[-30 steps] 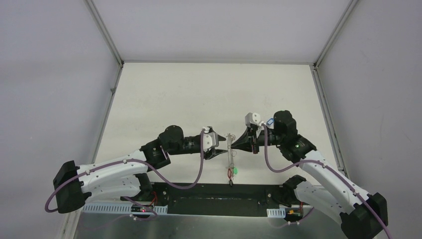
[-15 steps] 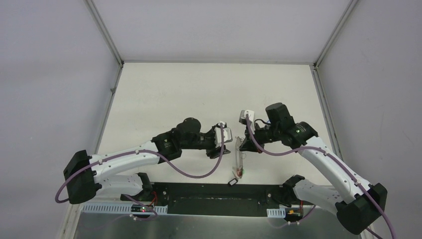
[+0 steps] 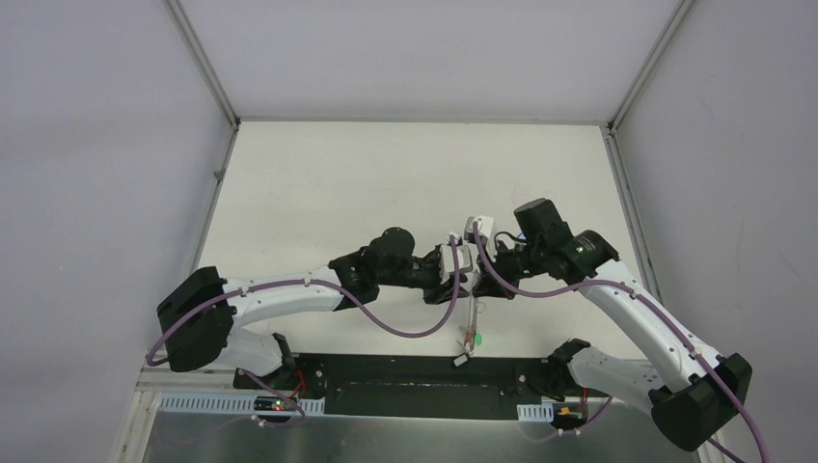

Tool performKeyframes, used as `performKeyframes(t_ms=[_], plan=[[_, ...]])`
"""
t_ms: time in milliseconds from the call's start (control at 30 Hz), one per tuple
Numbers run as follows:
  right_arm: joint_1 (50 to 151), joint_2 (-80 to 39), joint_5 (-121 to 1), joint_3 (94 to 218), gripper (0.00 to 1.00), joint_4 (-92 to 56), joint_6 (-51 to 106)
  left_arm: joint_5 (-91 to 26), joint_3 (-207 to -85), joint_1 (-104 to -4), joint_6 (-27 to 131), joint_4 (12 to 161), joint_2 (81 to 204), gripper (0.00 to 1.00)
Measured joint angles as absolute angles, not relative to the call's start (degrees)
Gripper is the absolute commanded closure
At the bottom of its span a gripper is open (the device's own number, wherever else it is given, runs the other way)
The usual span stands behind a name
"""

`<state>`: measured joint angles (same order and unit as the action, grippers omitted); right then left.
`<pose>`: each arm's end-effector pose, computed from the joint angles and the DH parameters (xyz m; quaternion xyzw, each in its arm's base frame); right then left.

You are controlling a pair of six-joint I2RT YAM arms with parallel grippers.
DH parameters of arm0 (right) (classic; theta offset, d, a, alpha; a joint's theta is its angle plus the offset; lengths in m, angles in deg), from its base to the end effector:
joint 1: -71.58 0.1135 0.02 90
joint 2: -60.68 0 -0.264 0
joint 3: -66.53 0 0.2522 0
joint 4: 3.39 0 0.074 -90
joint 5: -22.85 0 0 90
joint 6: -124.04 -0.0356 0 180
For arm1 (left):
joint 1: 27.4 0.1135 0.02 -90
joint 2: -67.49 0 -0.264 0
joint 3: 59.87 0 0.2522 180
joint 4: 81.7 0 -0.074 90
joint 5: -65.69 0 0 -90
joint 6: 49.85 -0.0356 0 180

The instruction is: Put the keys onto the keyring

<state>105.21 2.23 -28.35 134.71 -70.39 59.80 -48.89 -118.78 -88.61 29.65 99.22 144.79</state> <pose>0.1421 0.1213 0.2955 -0.5296 0.7398 0.3362 0.2433 0.1328 -0.2725 0.2595 0.5635 0.5648 -0.4026 0.4488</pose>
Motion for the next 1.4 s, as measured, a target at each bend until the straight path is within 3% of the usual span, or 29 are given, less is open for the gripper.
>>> performKeyframes(t_ms=[200,467,667,867,1167,1267,1400], plan=[[105.21,2.23,-28.45,134.71,1.00,-70.63,59.91,-51.58,-118.78,-88.74,29.74,101.36,146.93,0.79],[105.21,2.23,-28.39,134.71,1.00,-70.63,59.93,-54.18,-118.80,-88.99,29.19,101.29,147.22,0.86],[105.23,2.23,-28.26,134.71,1.00,-70.87,59.93,-54.92,-118.82,-88.99,28.84,101.29,147.22,1.00],[105.34,2.23,-28.08,134.71,1.00,-71.02,60.08,-54.92,-118.89,-88.96,28.76,101.25,147.22,0.90],[105.34,2.23,-28.06,134.71,1.00,-71.07,60.08,-55.75,-118.93,-88.99,28.73,101.18,147.22,0.90],[105.34,2.23,-27.97,134.71,1.00,-71.11,60.08,-55.95,-118.93,-88.96,28.71,101.18,147.22,1.00],[105.39,2.23,-27.80,134.71,1.00,-71.28,60.06,-55.93,-118.93,-88.96,28.65,101.20,147.22,1.00]])
